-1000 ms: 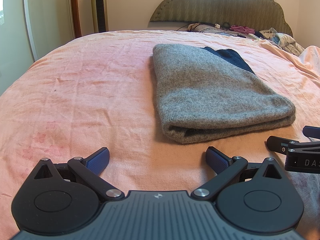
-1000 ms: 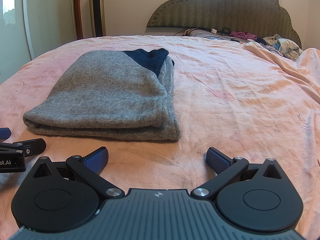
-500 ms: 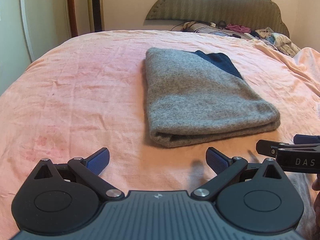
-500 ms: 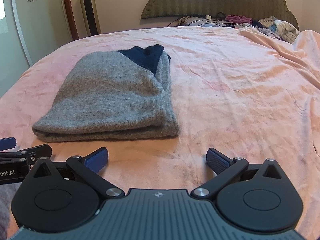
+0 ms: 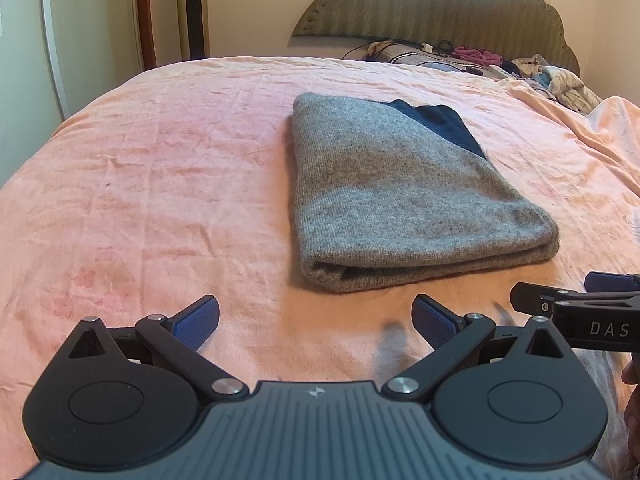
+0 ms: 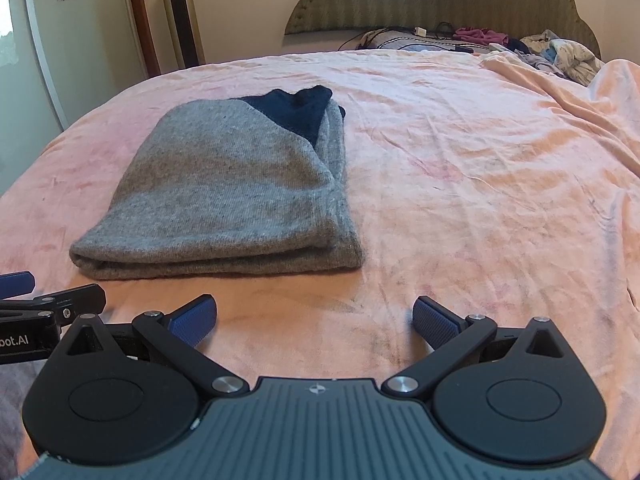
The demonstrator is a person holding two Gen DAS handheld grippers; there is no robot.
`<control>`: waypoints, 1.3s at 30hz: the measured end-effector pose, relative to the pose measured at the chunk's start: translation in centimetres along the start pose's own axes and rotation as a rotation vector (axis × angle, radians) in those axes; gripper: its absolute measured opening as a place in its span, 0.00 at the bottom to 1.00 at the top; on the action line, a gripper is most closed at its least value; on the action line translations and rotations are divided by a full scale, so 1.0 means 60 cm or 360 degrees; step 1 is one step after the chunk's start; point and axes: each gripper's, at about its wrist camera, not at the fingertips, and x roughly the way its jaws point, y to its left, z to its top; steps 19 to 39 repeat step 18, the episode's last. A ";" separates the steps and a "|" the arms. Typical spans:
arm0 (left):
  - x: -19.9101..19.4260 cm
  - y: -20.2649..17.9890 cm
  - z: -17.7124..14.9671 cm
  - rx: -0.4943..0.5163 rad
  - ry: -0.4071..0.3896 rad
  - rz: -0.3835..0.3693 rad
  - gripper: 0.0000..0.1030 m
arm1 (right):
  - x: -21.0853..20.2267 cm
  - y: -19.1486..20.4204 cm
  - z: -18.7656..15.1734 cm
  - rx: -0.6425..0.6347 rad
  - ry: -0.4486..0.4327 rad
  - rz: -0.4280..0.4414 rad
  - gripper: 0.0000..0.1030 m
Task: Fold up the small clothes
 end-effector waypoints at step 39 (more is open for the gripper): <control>-0.013 0.019 0.011 -0.0022 -0.0077 -0.0007 1.00 | 0.003 -0.002 0.002 -0.0012 0.0010 -0.0002 1.00</control>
